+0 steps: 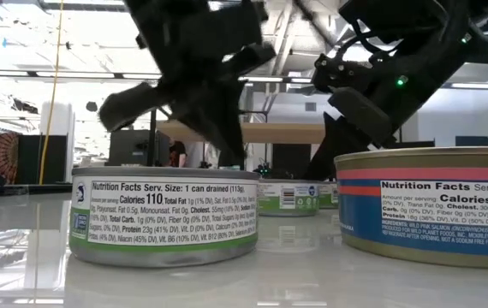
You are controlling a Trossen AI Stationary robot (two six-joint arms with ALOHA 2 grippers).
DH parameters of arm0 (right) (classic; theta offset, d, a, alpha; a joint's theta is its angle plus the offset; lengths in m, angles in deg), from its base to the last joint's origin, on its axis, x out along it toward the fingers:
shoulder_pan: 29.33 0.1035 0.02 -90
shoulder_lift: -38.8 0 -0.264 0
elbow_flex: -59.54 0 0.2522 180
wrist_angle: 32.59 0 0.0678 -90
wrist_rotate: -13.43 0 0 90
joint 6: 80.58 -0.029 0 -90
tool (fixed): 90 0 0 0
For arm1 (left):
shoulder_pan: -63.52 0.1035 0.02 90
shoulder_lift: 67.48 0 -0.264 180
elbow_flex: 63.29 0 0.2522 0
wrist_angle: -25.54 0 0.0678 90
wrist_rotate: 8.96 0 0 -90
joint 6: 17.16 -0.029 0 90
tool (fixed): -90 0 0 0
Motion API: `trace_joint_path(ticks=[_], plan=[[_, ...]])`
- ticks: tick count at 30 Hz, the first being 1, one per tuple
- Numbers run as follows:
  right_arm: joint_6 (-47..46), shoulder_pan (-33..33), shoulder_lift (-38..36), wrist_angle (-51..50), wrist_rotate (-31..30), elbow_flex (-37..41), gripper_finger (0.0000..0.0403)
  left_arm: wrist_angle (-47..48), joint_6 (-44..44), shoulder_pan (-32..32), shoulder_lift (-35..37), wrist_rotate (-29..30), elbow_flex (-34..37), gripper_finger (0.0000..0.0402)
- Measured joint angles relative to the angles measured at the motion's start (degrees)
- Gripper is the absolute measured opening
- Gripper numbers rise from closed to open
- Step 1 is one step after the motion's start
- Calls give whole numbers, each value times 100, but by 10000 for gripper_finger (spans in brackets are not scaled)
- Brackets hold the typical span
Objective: Stack canned seafood by type on shelf
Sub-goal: Put the green tuna can on the shelf
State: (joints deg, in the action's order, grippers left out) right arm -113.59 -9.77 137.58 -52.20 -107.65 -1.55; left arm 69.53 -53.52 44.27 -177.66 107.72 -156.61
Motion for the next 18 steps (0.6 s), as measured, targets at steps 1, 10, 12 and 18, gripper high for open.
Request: trace_joint_path(ticks=[1, 10, 12, 18], plan=[[-13, 9, 0, -2, 20, 0, 330, 2, -5, 41, 63, -1, 0, 1], [23, 39, -316, -195, 19, 33, 330, 47, 123, 175, 224, -534, -5, 2], [34, 36, -465, -300, -42, 46, 330, 9, 109, 178, 224, -617, -1, 13], [23, 32, -564, -378, -131, 35, 330, -104, 390, 181, 224, -656, 14, 81]])
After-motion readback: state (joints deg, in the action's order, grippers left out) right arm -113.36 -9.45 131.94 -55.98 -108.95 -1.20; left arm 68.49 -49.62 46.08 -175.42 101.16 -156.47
